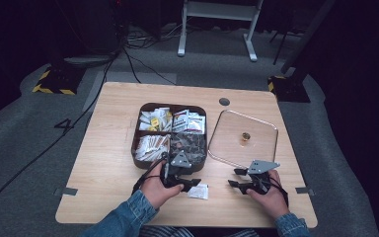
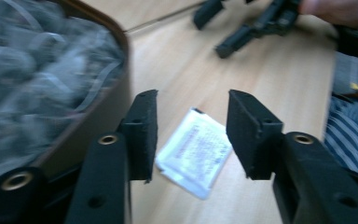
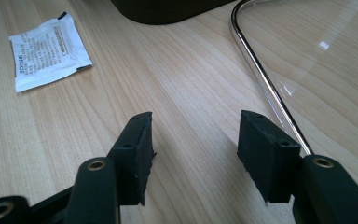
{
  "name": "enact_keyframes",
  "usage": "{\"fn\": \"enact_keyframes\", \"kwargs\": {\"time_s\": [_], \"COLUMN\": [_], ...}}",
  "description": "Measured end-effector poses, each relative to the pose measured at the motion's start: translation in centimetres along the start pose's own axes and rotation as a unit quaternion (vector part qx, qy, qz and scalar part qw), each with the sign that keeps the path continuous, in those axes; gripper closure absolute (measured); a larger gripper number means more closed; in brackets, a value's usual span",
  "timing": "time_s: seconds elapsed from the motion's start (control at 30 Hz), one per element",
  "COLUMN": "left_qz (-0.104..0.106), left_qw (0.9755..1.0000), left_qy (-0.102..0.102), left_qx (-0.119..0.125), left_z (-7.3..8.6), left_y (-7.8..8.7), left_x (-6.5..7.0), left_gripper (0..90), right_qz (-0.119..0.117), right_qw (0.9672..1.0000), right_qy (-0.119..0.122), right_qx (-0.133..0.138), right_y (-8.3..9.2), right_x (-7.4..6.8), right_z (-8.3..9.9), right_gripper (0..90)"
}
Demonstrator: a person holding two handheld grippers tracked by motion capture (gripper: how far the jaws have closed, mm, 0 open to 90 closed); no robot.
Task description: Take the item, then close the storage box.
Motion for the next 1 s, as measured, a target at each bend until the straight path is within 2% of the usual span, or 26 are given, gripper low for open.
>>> {"fn": "enact_keyframes", "kwargs": {"time_s": [0.17, 0.47, 0.6, 0.83, 0.9, 1.0], "left_qz": [-0.03, -0.063, -0.08, -0.091, -0.094, -0.1], "left_qw": [0.9994, 0.9971, 0.996, 0.9949, 0.9947, 0.9938], "left_qy": [0.015, 0.035, 0.035, 0.043, 0.041, 0.049], "left_qx": [0.011, 0.022, 0.016, 0.01, 0.006, -0.004], "left_z": [0.5, 1.9, 2.6, 3.7, 4.1, 4.8], "left_y": [1.1, 2.9, 3.3, 3.8, 3.8, 4.0], "left_x": [-0.6, -1.8, -2.3, -2.7, -2.8, -2.8], "left_gripper": [49.3, 46.2, 45.4, 41.9, 41.6, 41.1], "right_qz": [-0.002, -0.003, -0.002, -0.003, -0.002, -0.019], "right_qw": [1.0, 1.0, 1.0, 1.0, 1.0, 0.9995], "right_qy": [-0.002, -0.005, -0.005, -0.003, -0.009, -0.025], "right_qx": [0.0, 0.001, 0.001, -0.001, -0.001, 0.006], "right_y": [0.0, 0.0, 0.0, -0.1, -0.2, -0.3], "right_x": [0.0, 0.1, 0.1, 0.1, 0.0, -0.1], "right_z": [0.0, -0.1, -0.1, -0.1, -0.2, -0.6], "right_gripper": [45.9, 45.9, 45.8, 44.3, 43.3, 45.1]}}
Point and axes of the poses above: each handheld gripper's, and its own axes: y roughly backward along the jaws, z roughly out of its underside, x roughly to its right, the point moved 5 cm from there along -y, roughly forward along the jaws, and after that the axes turned 5 degrees about -y, right-handed, at the moved point
